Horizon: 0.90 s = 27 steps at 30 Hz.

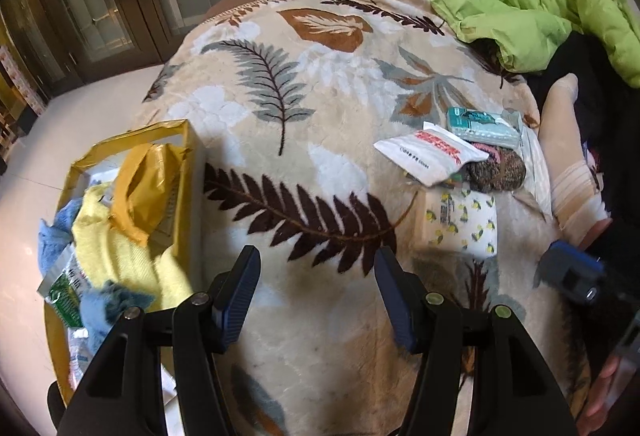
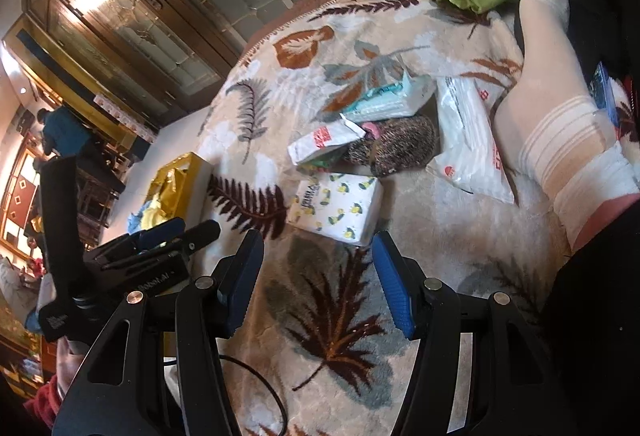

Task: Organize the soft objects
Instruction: 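Move both grippers back to the packets on the bedspread, then grasp the white red-printed packet with the left gripper while the right gripper grasps the printed tissue pack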

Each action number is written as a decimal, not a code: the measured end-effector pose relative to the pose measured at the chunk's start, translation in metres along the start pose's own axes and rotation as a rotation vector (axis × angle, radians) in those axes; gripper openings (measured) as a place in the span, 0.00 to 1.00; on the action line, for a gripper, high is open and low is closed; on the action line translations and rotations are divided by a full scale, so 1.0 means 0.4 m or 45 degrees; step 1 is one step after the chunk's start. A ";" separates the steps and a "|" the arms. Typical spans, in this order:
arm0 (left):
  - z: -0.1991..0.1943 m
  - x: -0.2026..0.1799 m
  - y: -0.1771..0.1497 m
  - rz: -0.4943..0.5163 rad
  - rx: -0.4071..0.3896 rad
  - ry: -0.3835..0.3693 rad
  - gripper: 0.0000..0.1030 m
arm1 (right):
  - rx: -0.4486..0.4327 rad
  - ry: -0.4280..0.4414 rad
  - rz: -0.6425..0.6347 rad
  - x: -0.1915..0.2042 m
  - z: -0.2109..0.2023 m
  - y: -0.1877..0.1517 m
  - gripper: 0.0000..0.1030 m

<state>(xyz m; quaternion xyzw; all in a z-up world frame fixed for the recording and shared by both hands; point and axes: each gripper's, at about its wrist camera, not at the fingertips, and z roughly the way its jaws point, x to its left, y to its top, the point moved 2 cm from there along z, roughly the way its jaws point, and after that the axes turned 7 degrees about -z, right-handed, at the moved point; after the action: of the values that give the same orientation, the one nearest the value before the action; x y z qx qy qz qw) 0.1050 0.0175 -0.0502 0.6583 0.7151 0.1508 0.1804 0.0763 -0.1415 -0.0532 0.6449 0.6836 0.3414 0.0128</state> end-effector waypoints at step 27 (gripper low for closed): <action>0.107 -0.219 0.135 0.536 0.144 -0.429 0.60 | 0.075 -0.044 0.027 -0.030 0.154 0.014 0.55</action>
<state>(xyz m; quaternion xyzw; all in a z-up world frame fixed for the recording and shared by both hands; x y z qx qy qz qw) 0.1783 -0.0659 -0.0586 0.8172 0.5297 0.0332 0.2246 0.1113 -0.1246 -0.1029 0.6580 0.6862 0.3100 0.0018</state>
